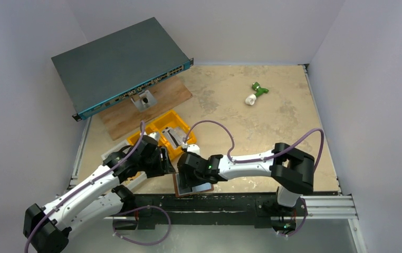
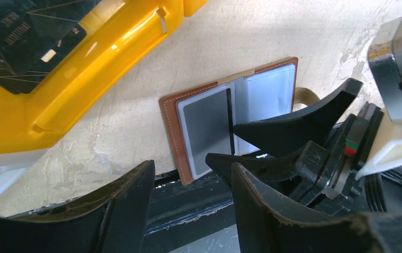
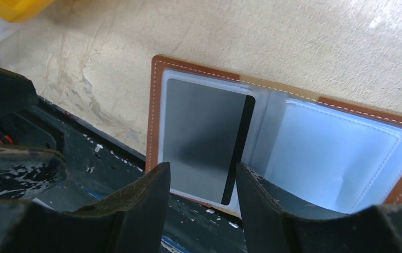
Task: Take the credit cards out of the card holder
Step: Remove the credit card from the card holder.
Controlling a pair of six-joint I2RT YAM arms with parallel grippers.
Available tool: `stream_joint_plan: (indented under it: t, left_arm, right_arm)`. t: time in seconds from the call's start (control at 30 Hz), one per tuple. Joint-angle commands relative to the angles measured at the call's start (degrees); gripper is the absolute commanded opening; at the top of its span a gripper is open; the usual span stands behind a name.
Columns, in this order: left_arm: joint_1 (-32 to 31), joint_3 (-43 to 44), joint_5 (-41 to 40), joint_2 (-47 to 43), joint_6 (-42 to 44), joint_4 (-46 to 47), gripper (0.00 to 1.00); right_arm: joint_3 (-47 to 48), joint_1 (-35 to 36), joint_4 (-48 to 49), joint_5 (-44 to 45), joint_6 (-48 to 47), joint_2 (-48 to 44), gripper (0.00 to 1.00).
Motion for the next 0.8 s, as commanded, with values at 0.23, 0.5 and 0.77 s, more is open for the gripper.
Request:
stream_joint_plan:
  t: [0.23, 0.5, 0.77]
  left_arm:
    - [-1.9, -4.5, 6.7, 6.2, -2.8, 11.9, 0.28]
    - [-5.5, -4.6, 5.9, 14.4, -4.5, 18.3, 0.2]
    - [-7.2, -5.2, 4.4, 19.8, -4.9, 21.1, 0.1]
  right_arm:
    - [-12.0, -4.8, 13.2, -6.7, 3.4, -6.0, 0.49]
    - [-17.4, -7.2, 19.9, -10.8, 5.0, -7.2, 0.48]
    - [-21.4, -9.4, 24.4, -13.5, 6.4, -8.9, 0.48]
